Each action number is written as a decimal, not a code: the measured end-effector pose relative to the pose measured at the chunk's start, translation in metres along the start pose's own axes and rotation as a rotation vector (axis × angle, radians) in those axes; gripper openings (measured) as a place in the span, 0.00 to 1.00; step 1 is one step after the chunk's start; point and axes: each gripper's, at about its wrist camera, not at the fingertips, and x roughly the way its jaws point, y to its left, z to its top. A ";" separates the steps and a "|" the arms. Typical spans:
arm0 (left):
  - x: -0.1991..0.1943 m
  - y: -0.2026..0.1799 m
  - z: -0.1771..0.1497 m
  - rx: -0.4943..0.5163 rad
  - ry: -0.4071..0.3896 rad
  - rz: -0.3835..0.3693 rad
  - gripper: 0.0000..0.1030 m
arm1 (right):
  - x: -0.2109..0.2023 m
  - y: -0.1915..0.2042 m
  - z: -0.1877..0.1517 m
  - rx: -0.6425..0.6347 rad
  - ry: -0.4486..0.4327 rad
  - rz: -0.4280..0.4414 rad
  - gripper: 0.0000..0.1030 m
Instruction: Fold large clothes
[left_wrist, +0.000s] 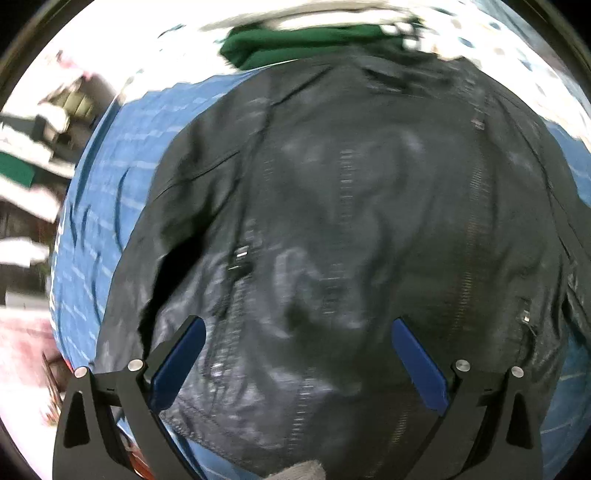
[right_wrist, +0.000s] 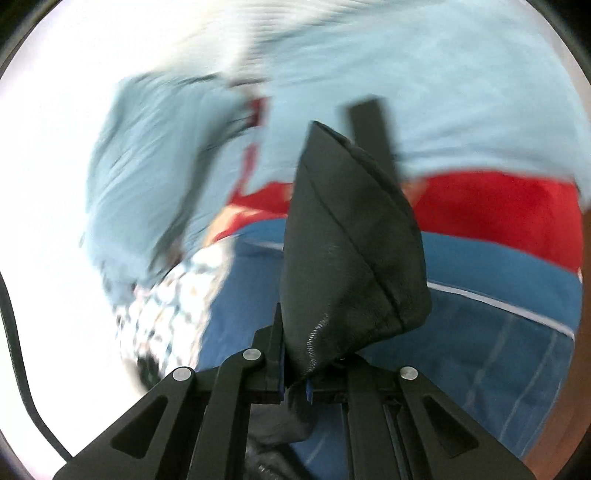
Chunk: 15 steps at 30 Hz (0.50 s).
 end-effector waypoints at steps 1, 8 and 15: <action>0.003 0.011 -0.001 -0.023 0.006 0.000 1.00 | 0.001 0.027 -0.005 -0.057 0.007 0.020 0.07; 0.032 0.122 -0.014 -0.213 0.050 0.035 1.00 | 0.033 0.197 -0.109 -0.445 0.116 0.130 0.07; 0.056 0.239 -0.060 -0.476 0.118 0.093 1.00 | 0.119 0.308 -0.339 -0.941 0.307 0.126 0.07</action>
